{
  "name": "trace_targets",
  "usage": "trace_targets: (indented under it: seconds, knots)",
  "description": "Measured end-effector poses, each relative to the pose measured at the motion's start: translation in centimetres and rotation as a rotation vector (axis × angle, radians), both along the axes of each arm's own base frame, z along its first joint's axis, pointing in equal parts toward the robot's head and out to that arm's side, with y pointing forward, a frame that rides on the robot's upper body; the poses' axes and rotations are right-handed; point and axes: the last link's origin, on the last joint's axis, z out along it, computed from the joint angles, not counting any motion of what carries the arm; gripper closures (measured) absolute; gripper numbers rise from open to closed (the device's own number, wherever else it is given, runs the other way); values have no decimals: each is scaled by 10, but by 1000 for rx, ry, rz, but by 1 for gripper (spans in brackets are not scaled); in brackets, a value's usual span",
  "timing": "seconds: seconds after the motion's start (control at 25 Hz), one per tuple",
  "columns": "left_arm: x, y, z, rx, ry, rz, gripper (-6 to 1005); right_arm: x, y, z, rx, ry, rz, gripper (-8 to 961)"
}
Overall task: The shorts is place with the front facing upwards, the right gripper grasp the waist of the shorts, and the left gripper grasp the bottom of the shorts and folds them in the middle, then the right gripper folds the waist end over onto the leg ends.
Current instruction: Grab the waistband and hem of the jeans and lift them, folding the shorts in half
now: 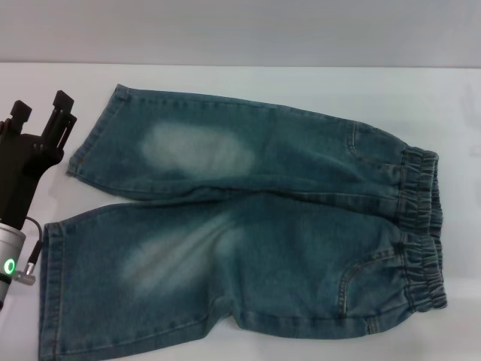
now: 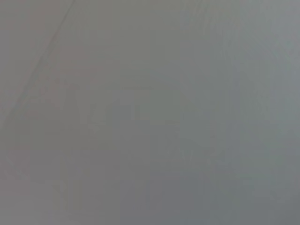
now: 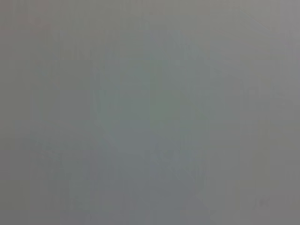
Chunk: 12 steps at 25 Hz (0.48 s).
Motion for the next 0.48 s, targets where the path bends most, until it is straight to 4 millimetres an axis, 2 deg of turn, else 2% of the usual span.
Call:
trace_targets:
  seconds: [0.24, 0.48]
  knots:
    - [-2, 4, 5, 21, 10, 9, 174, 6, -7, -3, -6, 10, -18, 346]
    - [-10, 13, 18, 75, -5, 61, 174, 21, -22, -6, -8, 22, -57, 346]
